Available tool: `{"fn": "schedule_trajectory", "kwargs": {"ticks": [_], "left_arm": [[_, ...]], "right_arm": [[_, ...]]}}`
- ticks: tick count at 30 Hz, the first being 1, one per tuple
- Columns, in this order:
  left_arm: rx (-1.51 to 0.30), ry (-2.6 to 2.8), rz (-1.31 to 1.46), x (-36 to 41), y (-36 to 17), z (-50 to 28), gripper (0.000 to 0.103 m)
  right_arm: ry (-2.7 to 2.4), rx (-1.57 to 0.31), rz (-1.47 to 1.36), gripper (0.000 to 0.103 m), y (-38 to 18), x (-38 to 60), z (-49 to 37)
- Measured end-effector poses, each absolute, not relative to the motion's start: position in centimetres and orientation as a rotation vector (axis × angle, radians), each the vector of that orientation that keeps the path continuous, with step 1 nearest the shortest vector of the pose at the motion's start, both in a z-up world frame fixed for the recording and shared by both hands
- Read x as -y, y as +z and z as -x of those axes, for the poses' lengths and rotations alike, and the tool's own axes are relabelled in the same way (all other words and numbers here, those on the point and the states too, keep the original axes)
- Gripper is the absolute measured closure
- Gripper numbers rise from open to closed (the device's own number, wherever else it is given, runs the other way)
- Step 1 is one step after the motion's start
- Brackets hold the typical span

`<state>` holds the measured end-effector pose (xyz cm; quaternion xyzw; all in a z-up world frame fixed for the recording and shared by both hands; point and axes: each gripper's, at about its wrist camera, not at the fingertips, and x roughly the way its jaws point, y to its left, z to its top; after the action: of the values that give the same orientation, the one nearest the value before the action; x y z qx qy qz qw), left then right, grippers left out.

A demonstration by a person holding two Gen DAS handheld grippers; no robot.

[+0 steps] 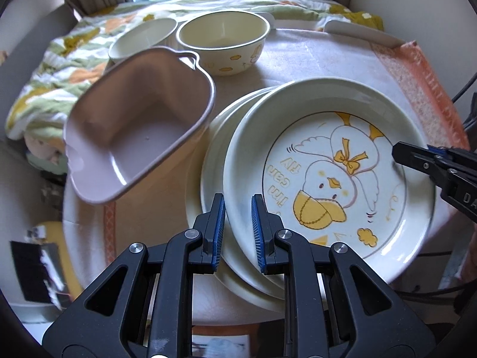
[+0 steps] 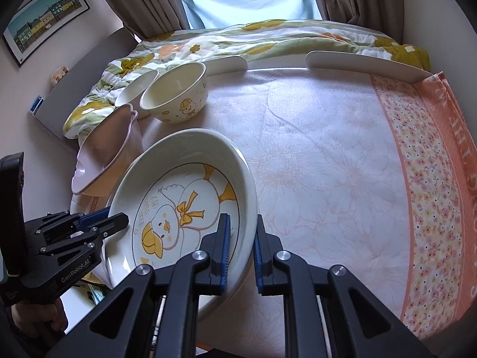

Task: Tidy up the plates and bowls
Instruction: 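Carry the small duck plate and lower it onto the plate stack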

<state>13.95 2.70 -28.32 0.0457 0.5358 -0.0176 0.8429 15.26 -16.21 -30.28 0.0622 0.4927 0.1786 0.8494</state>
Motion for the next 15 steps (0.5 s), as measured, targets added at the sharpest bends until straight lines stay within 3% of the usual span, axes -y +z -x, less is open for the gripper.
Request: {"fn": "schedule_trajectory", "kwargs": {"ticks": [15], "left_arm": [[-1.055, 0.085, -0.361, 0.1, -28.1, -13.4, 0.087]], "right_arm": [[0.345, -1.012, 0.006, 0.090, -30.7, 14.6, -14.6]]}}
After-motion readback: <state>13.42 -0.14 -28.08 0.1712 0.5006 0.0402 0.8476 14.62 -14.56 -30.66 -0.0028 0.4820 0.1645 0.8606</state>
